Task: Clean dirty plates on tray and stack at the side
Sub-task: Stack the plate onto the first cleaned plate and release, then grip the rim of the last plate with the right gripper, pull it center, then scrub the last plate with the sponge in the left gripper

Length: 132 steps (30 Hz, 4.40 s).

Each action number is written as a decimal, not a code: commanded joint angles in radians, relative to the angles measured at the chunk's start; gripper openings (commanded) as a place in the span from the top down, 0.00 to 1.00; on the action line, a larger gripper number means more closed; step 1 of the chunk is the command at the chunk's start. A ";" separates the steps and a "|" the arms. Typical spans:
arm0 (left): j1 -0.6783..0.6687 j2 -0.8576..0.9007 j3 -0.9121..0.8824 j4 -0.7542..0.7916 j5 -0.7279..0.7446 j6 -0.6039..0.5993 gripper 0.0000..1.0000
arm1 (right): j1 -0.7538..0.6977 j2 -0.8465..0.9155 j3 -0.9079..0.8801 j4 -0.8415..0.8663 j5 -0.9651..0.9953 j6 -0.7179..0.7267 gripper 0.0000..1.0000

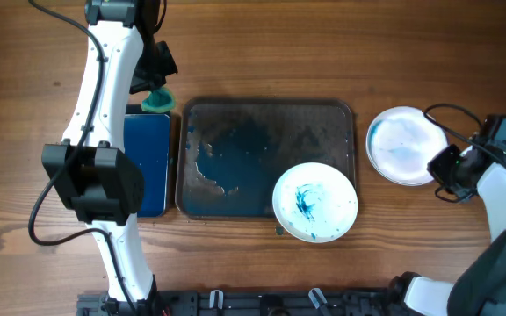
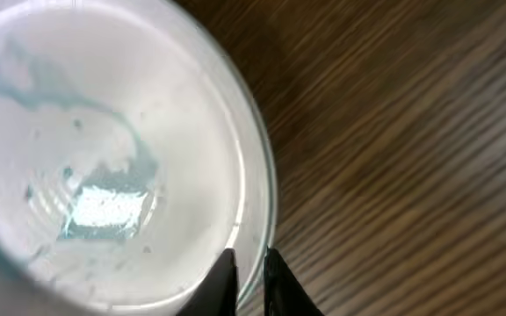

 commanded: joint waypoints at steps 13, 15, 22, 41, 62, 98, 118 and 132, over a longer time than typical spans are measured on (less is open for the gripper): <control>-0.011 -0.031 0.022 0.004 0.002 0.009 0.96 | 0.133 -0.201 0.203 -0.351 -0.406 -0.261 0.66; -0.017 -0.031 0.022 0.007 0.002 0.009 0.96 | 0.237 -0.185 0.185 -0.444 -0.372 -0.289 0.66; -0.024 -0.031 0.022 0.016 0.002 0.009 0.96 | 0.414 -0.141 0.096 -0.479 -0.286 -0.243 0.62; -0.024 -0.031 0.022 0.034 0.002 0.009 0.96 | 0.438 0.068 0.019 -0.378 -0.228 -0.152 0.69; -0.024 -0.031 0.022 0.034 0.002 0.009 0.96 | 0.521 0.069 -0.037 -0.253 -0.225 -0.140 0.90; -0.031 -0.025 0.022 0.055 0.151 0.042 0.96 | 0.875 0.389 0.325 0.160 -0.102 0.294 0.65; -0.225 -0.020 -0.210 0.207 0.186 -0.022 0.96 | 0.877 0.436 0.323 0.195 -0.158 0.375 0.82; -0.256 -0.020 -0.244 0.212 0.185 0.051 0.96 | 0.888 0.486 0.359 0.161 -0.292 0.298 0.96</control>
